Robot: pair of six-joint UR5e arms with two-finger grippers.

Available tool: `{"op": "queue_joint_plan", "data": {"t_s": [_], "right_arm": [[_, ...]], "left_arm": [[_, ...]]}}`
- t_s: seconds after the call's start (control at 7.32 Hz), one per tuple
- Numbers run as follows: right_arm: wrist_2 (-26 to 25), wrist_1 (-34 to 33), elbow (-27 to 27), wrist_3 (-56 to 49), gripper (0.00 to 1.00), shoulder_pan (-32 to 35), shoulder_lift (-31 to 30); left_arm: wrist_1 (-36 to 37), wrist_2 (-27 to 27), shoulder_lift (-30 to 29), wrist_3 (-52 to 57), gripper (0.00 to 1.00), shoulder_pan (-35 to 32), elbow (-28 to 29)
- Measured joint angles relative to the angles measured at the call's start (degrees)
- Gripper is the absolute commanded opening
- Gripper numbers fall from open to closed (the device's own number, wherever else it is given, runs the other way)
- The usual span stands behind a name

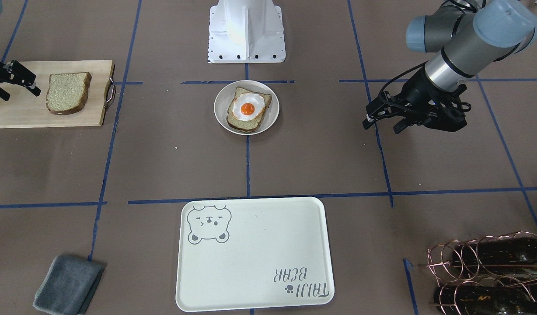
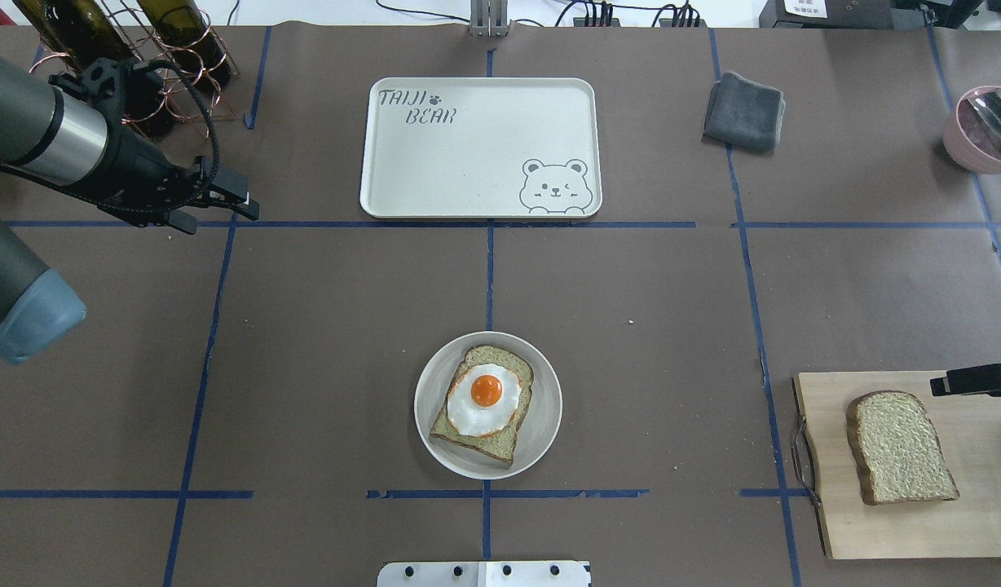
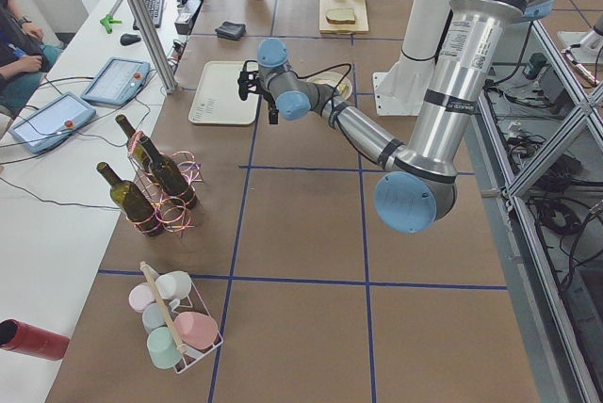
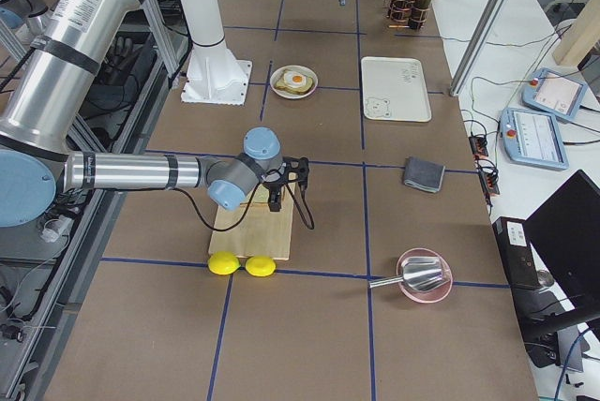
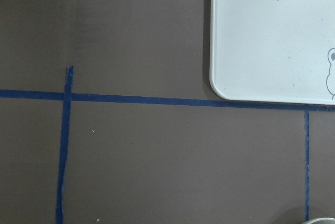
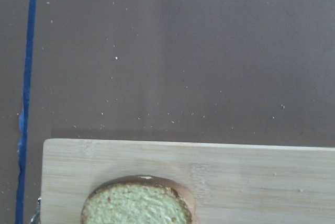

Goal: Make sandwich and place on tray
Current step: 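Lower the right gripper to the board bread while the left arm advances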

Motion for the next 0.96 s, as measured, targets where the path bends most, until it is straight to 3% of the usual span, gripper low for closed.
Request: {"op": "queue_joint_plan", "data": {"t_s": [0.27,0.68,0.96], "right_arm": [[-3.19,8.28,-2.63,4.78,0.91,-4.85,-1.94],[-6.45,10.6,-3.36,8.2,0.55,-10.18,-2.46],[-6.85,10.69,-3.42,8.78,0.46,-12.2,-2.82]], "left_arm": [[0.0,2.19,-1.11,-1.81,1.0,2.19,0.33],[-0.09,5.56,-3.2,-5.68,1.0,5.96,0.44],[-0.11,5.82,-3.45,-6.23,1.0,6.34,0.36]]}}
